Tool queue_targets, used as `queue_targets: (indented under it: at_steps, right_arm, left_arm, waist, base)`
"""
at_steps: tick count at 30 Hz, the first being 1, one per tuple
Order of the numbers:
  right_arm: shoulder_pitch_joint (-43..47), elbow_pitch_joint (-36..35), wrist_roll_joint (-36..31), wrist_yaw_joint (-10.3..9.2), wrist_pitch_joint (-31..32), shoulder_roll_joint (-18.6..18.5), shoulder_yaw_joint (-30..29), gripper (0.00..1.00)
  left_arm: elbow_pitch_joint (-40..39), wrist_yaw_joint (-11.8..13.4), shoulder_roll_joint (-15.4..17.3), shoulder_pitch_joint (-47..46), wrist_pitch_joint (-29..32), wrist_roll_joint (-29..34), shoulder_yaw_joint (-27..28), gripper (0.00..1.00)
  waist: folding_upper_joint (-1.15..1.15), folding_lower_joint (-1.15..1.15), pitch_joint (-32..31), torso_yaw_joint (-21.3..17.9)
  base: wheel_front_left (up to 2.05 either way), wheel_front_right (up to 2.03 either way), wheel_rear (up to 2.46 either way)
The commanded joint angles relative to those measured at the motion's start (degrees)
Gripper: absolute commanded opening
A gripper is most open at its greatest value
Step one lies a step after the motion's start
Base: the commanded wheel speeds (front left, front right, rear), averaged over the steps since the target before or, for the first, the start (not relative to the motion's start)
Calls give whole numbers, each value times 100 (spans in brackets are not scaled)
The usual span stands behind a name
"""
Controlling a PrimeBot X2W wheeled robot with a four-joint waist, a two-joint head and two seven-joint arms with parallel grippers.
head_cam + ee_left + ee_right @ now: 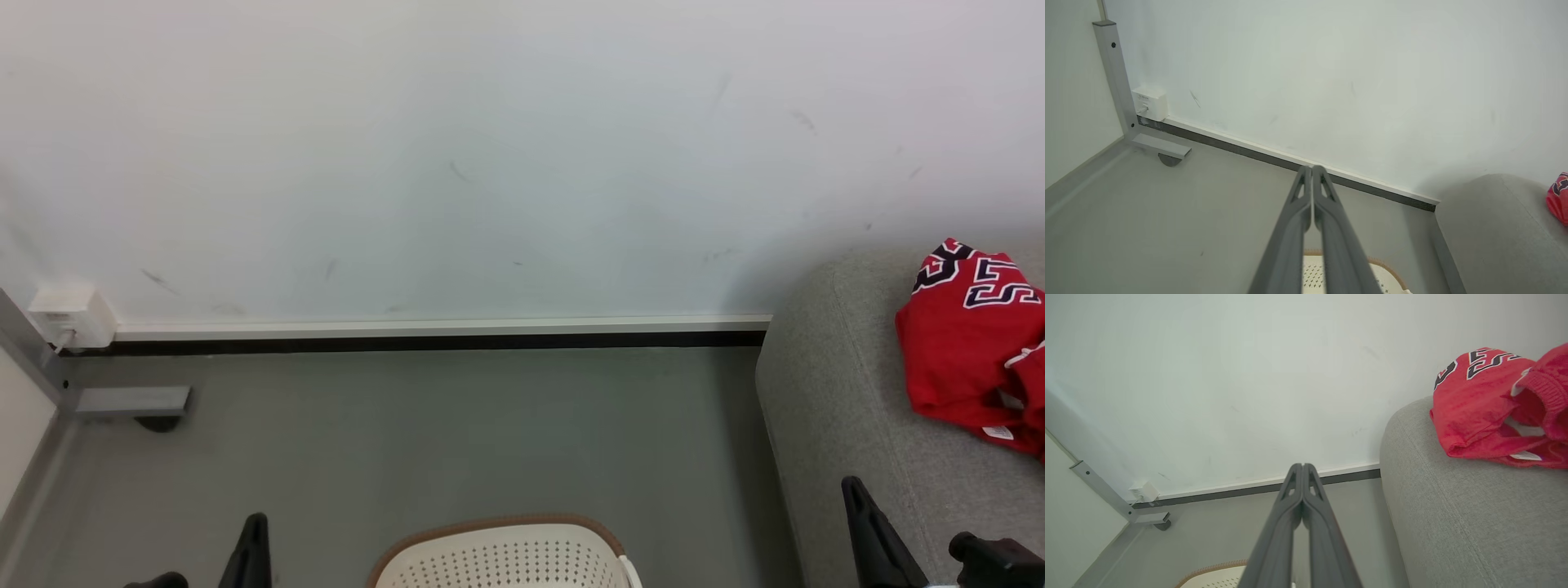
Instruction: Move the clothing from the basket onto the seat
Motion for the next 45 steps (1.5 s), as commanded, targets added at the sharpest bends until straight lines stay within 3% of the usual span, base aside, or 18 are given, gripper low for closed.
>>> queue_targets:
  at_steps: [1,23,45]
  right_arm:
    - [-130,-106,256,-1,50,3,-94,0]
    - [-275,-169,2005,-3,561,126,-512,0]
    - [-377,-216,3426,-5,932,177,-793,0]
  left_arm:
    - [-73,-16,21,-170,56,-304,33,0]
    - [-448,160,37,-286,539,-2422,16,0]
    - [-652,258,52,-422,962,-4066,48,0]
  waist:
    - [0,0,1,5]
    - [0,0,18,50]
    - [0,0,34,96]
  base:
    - [0,0,0]
    - [0,0,0]
    - [0,0,0]
